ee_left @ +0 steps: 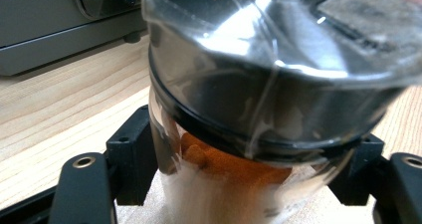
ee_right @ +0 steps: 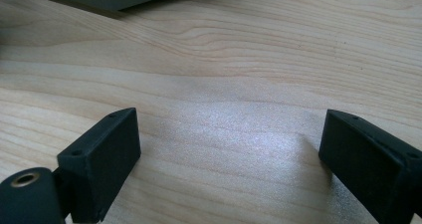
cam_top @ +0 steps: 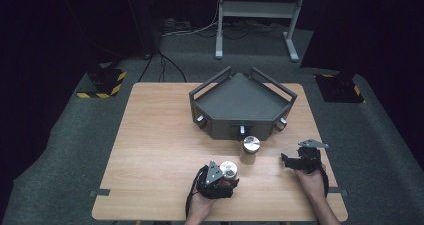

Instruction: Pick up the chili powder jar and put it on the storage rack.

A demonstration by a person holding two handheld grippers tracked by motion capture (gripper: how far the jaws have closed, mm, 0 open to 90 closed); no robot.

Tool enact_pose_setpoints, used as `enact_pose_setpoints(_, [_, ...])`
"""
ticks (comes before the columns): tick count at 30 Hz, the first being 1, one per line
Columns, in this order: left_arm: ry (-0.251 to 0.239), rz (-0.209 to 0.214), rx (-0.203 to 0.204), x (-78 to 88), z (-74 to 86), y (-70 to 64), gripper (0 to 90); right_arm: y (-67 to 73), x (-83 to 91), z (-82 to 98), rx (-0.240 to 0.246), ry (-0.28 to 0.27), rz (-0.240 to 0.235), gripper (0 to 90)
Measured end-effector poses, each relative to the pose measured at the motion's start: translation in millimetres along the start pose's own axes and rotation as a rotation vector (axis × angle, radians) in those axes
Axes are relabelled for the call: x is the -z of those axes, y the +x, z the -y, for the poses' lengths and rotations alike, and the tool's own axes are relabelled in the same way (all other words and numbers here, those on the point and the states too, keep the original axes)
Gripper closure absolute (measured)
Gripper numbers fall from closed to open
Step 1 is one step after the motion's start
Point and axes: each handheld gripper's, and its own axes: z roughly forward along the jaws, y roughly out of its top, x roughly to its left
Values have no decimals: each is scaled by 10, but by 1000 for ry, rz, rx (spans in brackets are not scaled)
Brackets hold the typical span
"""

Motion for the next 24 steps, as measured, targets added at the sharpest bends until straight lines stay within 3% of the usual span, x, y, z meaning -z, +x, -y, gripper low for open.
enact_pose_setpoints(24, [-6,-22,-37,26,-19,-58,302,-1,0,0,0,0,0,92])
